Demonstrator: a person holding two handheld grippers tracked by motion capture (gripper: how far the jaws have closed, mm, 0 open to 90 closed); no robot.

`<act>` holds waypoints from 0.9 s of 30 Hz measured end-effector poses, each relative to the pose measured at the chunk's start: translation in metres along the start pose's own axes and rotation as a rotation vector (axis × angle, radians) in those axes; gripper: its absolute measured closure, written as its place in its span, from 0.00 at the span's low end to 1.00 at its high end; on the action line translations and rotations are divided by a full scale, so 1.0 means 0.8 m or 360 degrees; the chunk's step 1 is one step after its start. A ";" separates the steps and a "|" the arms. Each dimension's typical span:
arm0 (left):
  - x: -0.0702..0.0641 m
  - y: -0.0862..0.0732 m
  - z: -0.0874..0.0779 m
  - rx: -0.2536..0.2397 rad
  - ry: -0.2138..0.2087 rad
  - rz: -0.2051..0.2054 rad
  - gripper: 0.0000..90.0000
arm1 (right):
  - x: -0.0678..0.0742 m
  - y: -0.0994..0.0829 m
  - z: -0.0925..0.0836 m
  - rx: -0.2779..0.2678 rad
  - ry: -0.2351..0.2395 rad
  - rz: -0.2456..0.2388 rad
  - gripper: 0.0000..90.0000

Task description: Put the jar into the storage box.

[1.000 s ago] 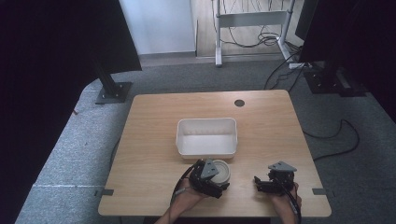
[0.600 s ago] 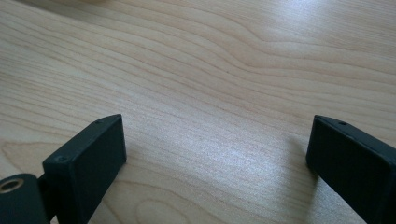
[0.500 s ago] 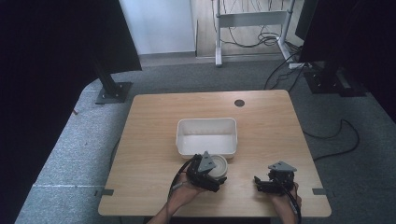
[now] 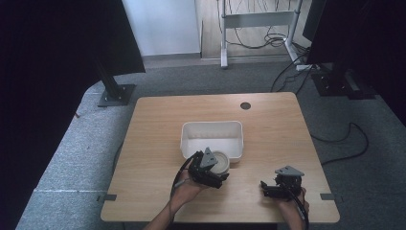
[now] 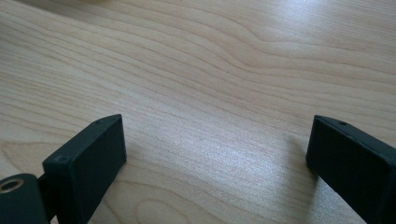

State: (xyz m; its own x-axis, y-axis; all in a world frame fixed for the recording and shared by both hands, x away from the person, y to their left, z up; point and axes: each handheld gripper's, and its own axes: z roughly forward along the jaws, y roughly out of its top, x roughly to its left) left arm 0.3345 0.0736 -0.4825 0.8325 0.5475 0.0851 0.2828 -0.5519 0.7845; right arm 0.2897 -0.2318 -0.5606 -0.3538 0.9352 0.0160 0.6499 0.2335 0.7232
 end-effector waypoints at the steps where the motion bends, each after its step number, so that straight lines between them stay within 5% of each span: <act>1: 0.002 0.001 0.000 0.0000 0.0005 -0.0001 0.11 | 0.000 0.000 0.000 0.0000 0.0000 0.0000 0.05; 27: 0.045 0.020 0.016 -0.0031 0.0125 -0.0055 0.11 | 0.000 0.000 0.000 0.0001 0.0001 0.0001 0.05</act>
State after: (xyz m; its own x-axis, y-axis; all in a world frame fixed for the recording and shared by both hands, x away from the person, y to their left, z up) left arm 0.3755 0.0762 -0.4746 0.7820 0.6143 0.1050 0.3010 -0.5199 0.7994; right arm 0.2897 -0.2318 -0.5605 -0.3536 0.9352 0.0169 0.6505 0.2329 0.7229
